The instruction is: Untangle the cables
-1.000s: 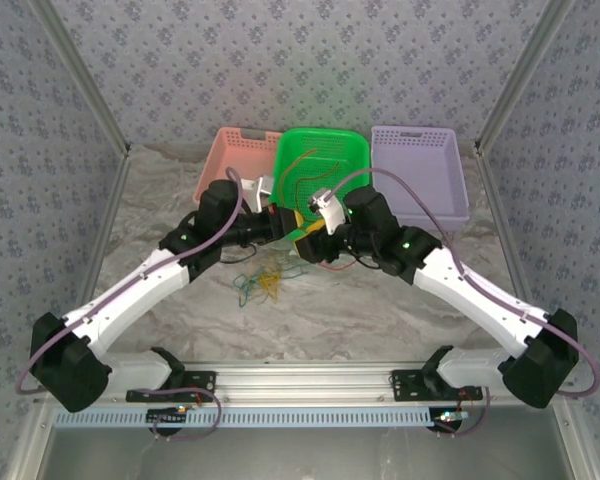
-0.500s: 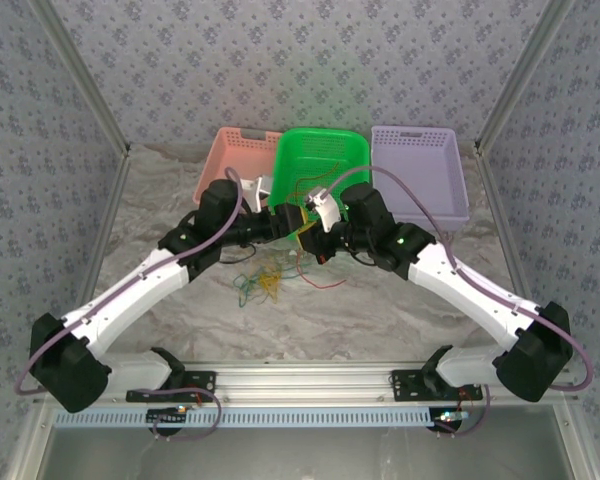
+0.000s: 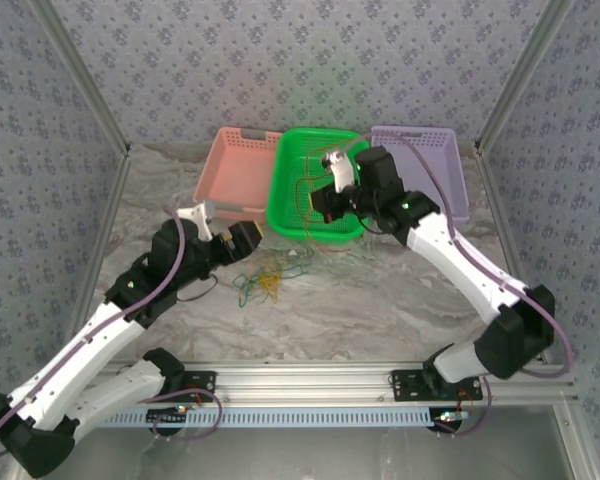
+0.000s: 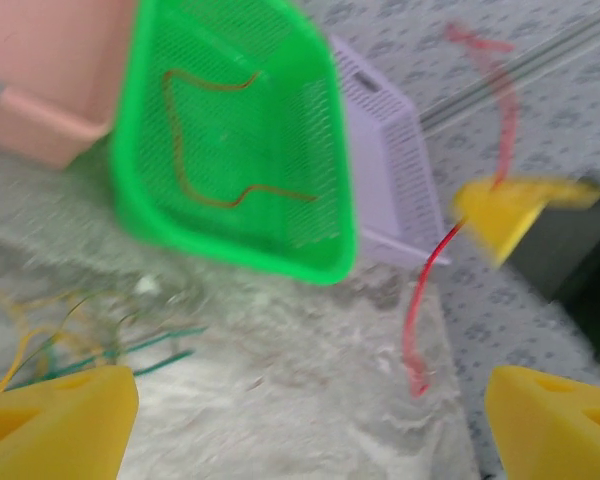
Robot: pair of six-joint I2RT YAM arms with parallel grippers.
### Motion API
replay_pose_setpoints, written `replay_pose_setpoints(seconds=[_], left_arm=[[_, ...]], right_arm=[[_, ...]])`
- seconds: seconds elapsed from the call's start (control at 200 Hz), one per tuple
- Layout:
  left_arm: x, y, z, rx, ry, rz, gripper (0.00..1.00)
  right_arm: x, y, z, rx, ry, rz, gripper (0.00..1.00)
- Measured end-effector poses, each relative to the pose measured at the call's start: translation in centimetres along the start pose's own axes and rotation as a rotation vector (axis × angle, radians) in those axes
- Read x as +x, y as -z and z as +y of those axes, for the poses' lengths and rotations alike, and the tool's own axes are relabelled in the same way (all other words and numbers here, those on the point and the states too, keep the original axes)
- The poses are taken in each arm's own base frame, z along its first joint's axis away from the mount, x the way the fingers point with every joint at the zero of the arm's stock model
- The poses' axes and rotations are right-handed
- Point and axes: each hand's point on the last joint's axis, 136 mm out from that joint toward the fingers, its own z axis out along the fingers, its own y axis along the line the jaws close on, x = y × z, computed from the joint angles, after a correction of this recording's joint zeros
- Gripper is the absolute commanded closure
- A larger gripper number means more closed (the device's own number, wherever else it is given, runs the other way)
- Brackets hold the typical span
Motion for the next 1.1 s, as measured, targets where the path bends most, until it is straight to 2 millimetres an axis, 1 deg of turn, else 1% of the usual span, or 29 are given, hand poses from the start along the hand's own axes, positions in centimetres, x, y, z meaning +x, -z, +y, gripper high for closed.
replay_pose_setpoints(seconds=[0.055, 0.11, 0.15, 0.205, 0.285, 0.375, 0.45, 0.525, 0.6, 0.65, 0.685, 0.72, 0.784, 0.844, 0.874, 0.959, 1.039, 1.104], left_arm=[[1.9, 0.0, 2.6, -0.055, 0.012, 0.031, 0.11], [3.3, 0.4, 4.8, -0.101, 0.022, 0.05, 0.11], [4.2, 0.8, 6.1, -0.129, 0.026, 0.061, 0.12], [4.9, 1.5, 7.3, -0.152, 0.029, 0.064, 0.12], [5.4, 2.4, 8.2, -0.168, 0.031, 0.063, 0.13], [5.3, 3.2, 8.2, -0.161, 0.031, 0.052, 0.13], [5.5, 3.3, 8.6, -0.175, 0.03, 0.058, 0.13], [5.7, 3.3, 8.9, -0.192, 0.027, 0.064, 0.13], [5.9, 3.3, 9.4, -0.215, 0.026, 0.075, 0.13], [6.1, 3.1, 9.7, -0.229, 0.025, 0.084, 0.13], [6.3, 3.0, 9.9, -0.24, 0.026, 0.092, 0.13], [6.5, 2.8, 10.1, -0.251, 0.026, 0.1, 0.14], [6.9, 2.2, 10.8, -0.275, 0.026, 0.118, 0.16], [7.6, 1.6, 11.6, -0.307, 0.028, 0.143, 0.19], [7.9, 1.2, 12.1, -0.323, 0.028, 0.154, 0.21], [8.8, 0.3, 13.2, -0.36, 0.036, 0.182, 0.25], [9.5, -0.5, 14.2, -0.398, 0.04, 0.206, 0.29], [9.8, -1.1, 14.9, -0.421, 0.045, 0.217, 0.31]], right_arm=[[-1.0, -1.2, -1.6, 0.029, -0.015, -0.001, 1.0], [-1.5, -2.3, -3.2, 0.063, -0.03, 0.007, 1.0], [-1.8, -3.4, -4.4, 0.086, -0.041, 0.015, 1.0], [-2.0, -4.9, -6.3, 0.115, -0.058, 0.031, 1.0], [-2.2, -7.2, -8.8, 0.152, -0.08, 0.053, 1.0], [-1.7, -9.8, -11.4, 0.188, -0.099, 0.086, 1.0], [-0.6, -12.0, -13.2, 0.211, -0.12, 0.131, 1.0], [0.9, -13.7, -14.6, 0.234, -0.136, 0.176, 1.0], [2.6, -14.8, -15.3, 0.254, -0.159, 0.221, 0.73], [3.6, -15.0, -15.6, 0.27, -0.173, 0.246, 0.59], [4.1, -15.1, -15.7, 0.284, -0.177, 0.256, 0.52], [4.3, -14.9, -15.6, 0.293, -0.176, 0.258, 0.49], [4.6, -14.1, -15.0, 0.315, -0.169, 0.256, 0.45], [4.5, -12.5, -13.8, 0.337, -0.162, 0.244, 0.43], [4.1, -11.5, -13.0, 0.348, -0.157, 0.226, 0.42], [2.4, -7.8, -9.7, 0.365, -0.147, 0.145, 0.43], [0.5, -4.1, -5.6, 0.352, -0.143, 0.036, 0.44], [0.2, -2.0, -2.1, 0.325, -0.154, -0.041, 0.46]])
